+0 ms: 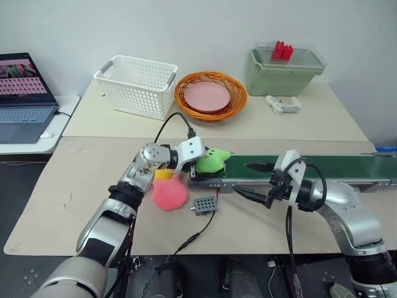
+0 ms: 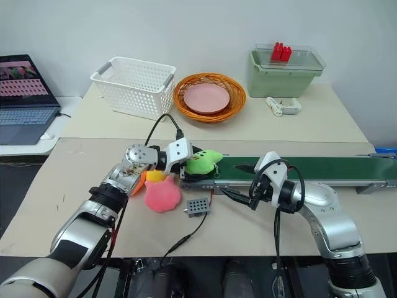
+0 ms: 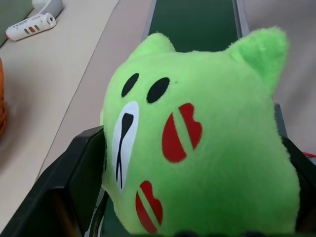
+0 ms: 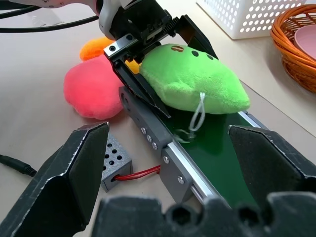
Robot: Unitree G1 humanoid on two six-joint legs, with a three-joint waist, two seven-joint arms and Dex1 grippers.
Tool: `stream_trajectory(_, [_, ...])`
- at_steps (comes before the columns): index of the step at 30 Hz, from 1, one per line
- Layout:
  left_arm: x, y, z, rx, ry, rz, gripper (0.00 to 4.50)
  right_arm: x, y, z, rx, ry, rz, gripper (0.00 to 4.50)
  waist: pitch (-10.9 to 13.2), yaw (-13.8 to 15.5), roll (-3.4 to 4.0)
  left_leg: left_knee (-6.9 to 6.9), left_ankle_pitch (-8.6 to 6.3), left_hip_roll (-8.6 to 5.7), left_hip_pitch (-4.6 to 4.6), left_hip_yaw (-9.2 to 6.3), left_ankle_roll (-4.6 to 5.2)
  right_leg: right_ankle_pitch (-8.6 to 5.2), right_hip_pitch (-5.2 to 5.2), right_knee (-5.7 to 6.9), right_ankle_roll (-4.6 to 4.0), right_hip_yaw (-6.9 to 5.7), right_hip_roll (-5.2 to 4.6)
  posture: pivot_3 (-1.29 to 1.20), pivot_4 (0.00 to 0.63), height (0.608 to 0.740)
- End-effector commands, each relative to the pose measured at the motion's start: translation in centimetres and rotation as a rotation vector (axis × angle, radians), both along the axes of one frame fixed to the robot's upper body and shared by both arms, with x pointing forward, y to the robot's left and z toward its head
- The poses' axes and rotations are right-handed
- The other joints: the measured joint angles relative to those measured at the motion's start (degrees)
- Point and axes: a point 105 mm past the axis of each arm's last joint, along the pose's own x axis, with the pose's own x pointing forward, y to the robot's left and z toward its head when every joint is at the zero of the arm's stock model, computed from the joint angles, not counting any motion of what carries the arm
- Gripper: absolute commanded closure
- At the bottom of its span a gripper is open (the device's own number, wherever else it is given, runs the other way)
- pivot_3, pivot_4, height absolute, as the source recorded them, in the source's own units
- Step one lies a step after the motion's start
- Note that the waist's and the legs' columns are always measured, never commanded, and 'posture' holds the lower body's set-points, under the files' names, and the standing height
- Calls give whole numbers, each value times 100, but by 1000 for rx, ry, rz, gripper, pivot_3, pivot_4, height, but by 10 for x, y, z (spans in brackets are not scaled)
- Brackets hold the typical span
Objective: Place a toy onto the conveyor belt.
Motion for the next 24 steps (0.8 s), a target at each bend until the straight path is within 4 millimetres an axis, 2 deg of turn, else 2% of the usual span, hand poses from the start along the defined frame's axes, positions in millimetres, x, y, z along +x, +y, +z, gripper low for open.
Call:
stream_trajectory(1, [4,-5,22,-60,-50,2,39,-3,1,11,11,-39,8,0,0,0,0,0,0,0,0,0,0,0,0,0,0,0,0,0,150,740])
stream_trajectory(13, [7,-9,50,-192,-49,10,39,-1,2,8,9,-28,9,0,0,3,0,1,0,-1,0,0,-1,0,0,0,0,0,-1,0,150,740])
stream_trajectory(24, [6,-9,57,-219,-34,12,39,0,3,8,8,-27,13,0,0,2,0,1,1,-2,0,0,-2,0,1,1,1,0,-1,0,150,740])
